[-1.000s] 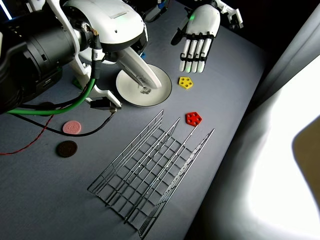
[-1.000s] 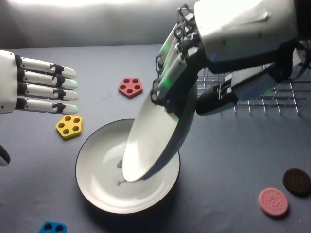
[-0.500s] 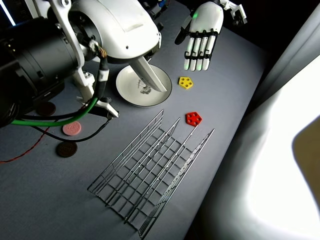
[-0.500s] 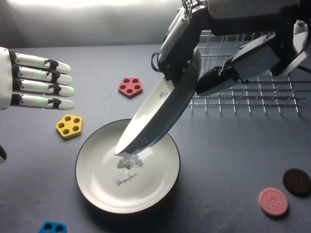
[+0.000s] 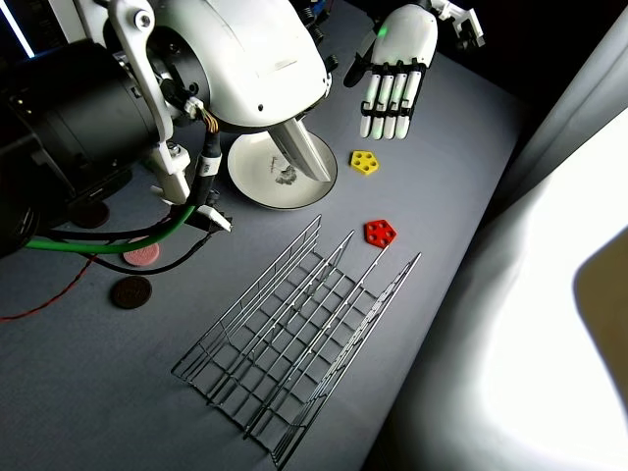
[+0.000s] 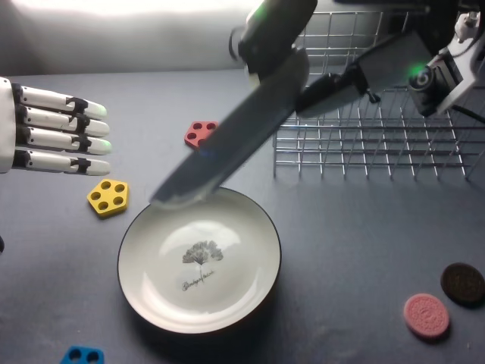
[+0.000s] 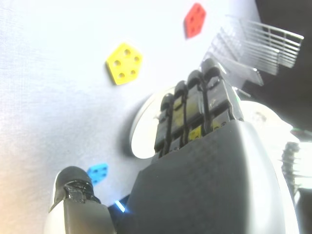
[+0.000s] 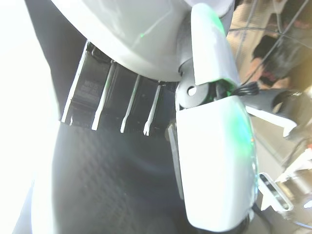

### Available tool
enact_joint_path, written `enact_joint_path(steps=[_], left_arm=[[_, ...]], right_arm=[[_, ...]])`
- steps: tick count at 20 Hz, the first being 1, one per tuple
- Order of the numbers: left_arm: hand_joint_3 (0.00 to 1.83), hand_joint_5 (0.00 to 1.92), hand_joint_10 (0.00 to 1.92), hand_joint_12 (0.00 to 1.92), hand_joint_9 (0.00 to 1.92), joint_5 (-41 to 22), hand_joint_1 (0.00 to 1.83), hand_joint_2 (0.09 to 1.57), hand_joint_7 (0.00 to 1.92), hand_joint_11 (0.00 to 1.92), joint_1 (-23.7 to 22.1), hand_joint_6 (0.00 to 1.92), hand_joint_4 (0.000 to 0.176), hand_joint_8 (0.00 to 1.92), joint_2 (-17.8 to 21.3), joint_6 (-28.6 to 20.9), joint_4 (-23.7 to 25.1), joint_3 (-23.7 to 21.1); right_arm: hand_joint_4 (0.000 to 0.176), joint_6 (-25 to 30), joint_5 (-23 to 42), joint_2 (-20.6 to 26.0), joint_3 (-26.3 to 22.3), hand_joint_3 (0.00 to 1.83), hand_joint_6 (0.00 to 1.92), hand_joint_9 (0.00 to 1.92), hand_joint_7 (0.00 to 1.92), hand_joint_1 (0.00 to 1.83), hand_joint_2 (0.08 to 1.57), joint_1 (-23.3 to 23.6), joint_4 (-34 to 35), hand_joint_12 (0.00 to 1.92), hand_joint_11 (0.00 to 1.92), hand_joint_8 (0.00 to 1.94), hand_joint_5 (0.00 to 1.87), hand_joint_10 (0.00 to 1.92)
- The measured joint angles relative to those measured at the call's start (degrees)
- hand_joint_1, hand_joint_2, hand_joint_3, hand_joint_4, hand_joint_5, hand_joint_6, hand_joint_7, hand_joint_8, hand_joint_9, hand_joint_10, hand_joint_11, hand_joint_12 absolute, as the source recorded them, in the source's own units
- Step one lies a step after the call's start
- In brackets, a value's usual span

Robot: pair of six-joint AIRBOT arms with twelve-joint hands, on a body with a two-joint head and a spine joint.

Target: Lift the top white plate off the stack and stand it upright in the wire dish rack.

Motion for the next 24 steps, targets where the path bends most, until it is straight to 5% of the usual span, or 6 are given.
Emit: enact_joint_path(steps=[9,11,13,17,19,24], left_arm=[[0.0,0.09,0.0,0.22,0.07,-1.1,0.12,0.92,0.09,0.01,0.0,0.01,0.0,0.01,0.5,0.0,0.2,0.3],[0.0,0.11,0.01,0.23,0.08,-1.4,0.12,0.93,0.11,0.01,0.0,0.01,0.0,0.01,0.7,0.0,0.3,0.6],[0.0,0.09,0.0,0.24,0.08,-1.6,0.11,0.93,0.08,0.02,0.0,0.0,0.0,0.0,0.7,0.0,0.3,0.6],[0.0,0.07,0.0,0.25,0.07,-2.1,0.17,0.93,0.08,0.03,0.0,0.0,0.0,0.0,0.7,0.0,0.3,0.6],[0.0,0.09,0.01,0.26,0.08,-2.1,0.17,0.92,0.1,0.03,0.0,0.01,0.0,0.01,0.7,0.0,0.4,0.6],[0.0,0.1,0.01,0.26,0.07,-2.7,0.11,0.92,0.09,0.01,0.0,0.01,0.0,0.01,0.7,0.0,0.6,0.6]], right_arm=[[0.0,2.6,-8.3,-0.6,1.2,0.0,1.14,0.98,0.97,1.49,1.09,-0.1,12.5,1.41,0.92,0.74,0.91,0.88],[0.0,2.3,-10.0,-0.3,0.6,0.0,1.34,0.82,0.77,1.47,1.18,-1.2,14.5,1.61,0.75,0.99,0.72,1.12],[0.0,2.6,-10.9,0.1,0.2,0.0,1.1,1.02,0.98,1.49,1.09,-3.2,17.6,1.42,0.92,0.73,0.92,0.84],[0.0,2.9,-12.5,0.9,0.7,0.0,1.3,0.86,0.85,1.48,1.16,-6.8,24.0,1.57,0.78,0.93,0.76,1.03],[0.0,2.8,-13.2,1.1,1.0,0.0,1.11,1.03,1.02,1.49,1.08,-7.4,26.4,1.41,0.93,0.68,0.92,0.81],[0.0,2.9,-14.5,1.8,1.7,0.0,1.02,1.11,1.06,1.5,1.06,-7.6,30.3,1.35,0.98,0.59,0.95,0.72]])
